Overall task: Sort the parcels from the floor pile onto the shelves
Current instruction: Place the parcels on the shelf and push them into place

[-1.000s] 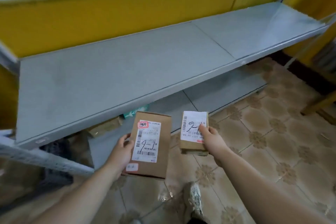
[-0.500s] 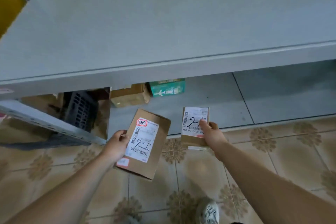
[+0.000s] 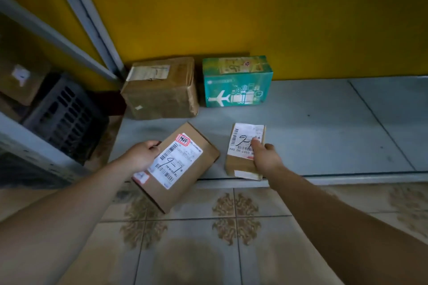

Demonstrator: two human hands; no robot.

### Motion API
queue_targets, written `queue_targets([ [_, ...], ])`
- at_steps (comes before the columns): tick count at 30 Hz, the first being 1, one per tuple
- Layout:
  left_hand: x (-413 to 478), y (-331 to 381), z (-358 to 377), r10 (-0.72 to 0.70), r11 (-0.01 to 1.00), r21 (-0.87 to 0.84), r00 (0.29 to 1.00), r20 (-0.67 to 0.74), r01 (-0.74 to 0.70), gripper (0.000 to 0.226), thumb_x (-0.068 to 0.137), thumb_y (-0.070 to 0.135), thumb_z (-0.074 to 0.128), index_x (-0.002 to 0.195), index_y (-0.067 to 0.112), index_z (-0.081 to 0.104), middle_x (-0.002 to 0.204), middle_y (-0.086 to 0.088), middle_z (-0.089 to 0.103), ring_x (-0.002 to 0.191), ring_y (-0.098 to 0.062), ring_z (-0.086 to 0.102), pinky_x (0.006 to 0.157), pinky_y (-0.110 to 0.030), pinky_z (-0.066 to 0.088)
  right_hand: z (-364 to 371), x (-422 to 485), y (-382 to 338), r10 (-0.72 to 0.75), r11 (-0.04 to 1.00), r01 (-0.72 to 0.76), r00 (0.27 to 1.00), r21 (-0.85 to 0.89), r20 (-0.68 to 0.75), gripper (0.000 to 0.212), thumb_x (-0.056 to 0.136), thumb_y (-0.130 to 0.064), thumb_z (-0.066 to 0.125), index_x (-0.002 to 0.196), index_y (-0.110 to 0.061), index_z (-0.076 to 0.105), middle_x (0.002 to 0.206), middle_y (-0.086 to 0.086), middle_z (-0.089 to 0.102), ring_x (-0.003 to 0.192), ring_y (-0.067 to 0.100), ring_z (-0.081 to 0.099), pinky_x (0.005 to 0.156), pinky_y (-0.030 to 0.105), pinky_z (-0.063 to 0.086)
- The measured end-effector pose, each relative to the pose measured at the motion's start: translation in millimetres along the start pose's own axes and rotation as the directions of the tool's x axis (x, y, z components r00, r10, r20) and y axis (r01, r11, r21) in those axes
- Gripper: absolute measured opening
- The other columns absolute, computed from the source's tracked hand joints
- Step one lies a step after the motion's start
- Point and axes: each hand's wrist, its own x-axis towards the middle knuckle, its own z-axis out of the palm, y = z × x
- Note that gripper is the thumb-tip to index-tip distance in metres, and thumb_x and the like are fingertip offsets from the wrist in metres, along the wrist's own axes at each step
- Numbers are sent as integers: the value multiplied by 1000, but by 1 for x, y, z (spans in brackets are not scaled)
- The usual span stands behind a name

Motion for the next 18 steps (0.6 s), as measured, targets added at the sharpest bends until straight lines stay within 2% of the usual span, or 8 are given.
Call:
queue_targets([
  [2, 18, -9, 8, 27, 999, 18, 1000, 5, -27, 30, 103, 20, 39, 121, 14, 62, 105, -3, 67, 87, -20, 61, 57, -18, 47, 6, 15, 0, -29, 999, 29, 999, -25, -28, 68, 98, -55, 42, 147, -9, 36, 134, 14, 57, 118, 32, 56, 104, 44, 43],
  [4, 32, -15, 12, 15, 1000, -8, 1000, -13, -15, 28, 103, 22, 39, 118, 15, 62, 99, -5, 68, 82, -24, 64, 65, -28, 52, 9, 27, -2, -49, 998, 47, 997, -35, -53, 65, 99, -54, 40, 144, -8, 39, 133, 14, 57, 116, 33, 57, 103, 47, 45],
  [6, 40, -17, 13, -9, 1000, -10, 999, -42, 8, 23, 101, 28, 42, 116, 23, 59, 101, -6, 67, 79, -26, 64, 60, -31, 52, 9, 30, -5, -70, 996, 63, 993, -68, -94, 60, 100, -50, 39, 140, -6, 43, 131, 16, 58, 113, 33, 57, 100, 46, 47],
  [9, 31, -16, 18, 135, 964, 250, 979, -153, -94, 49, 86, 52, 47, 125, 24, 58, 128, -6, 59, 111, -28, 58, 87, -37, 50, 6, 24, -4, -157, 972, 132, 980, -195, -122, 65, 98, -50, 44, 150, -13, 32, 143, 16, 46, 126, 34, 49, 105, 46, 41],
  [11, 5, -16, 36, 262, 883, 418, 963, -64, -212, 85, 71, 74, 42, 138, 22, 46, 146, -4, 41, 132, -26, 40, 105, -39, 36, -1, 11, -5, -336, 859, 292, 941, -421, -33, 70, 96, -52, 50, 154, -25, 24, 156, 10, 28, 141, 33, 31, 114, 47, 31],
  [13, -21, -16, 55, 276, 771, 566, 954, 119, -294, 113, 60, 89, 37, 151, 24, 21, 160, -4, 13, 147, -25, 13, 115, -47, 17, -6, 4, -3, -478, 639, 448, 868, -626, 133, 69, 95, -54, 51, 154, -34, 23, 164, 0, 8, 150, 26, 9, 119, 46, 20],
  [15, -26, -23, 67, 239, 668, 675, 949, 204, -314, 110, 72, 84, 46, 154, 27, -1, 162, -1, -13, 149, -26, -12, 116, -55, 1, -6, 5, 0, -504, 505, 499, 833, -704, 229, 65, 96, -56, 47, 155, -37, 25, 166, -2, -1, 152, 21, -4, 122, 45, 13],
  [18, -11, -29, 57, 295, 625, 701, 936, 194, -342, 88, 88, 60, 50, 154, 33, -2, 162, 2, -15, 149, -23, -15, 118, -55, -1, 1, 6, 3, -496, 456, 477, 837, -752, 230, 63, 100, -56, 36, 156, -35, 20, 167, 0, -2, 152, 19, -11, 123, 42, 6],
])
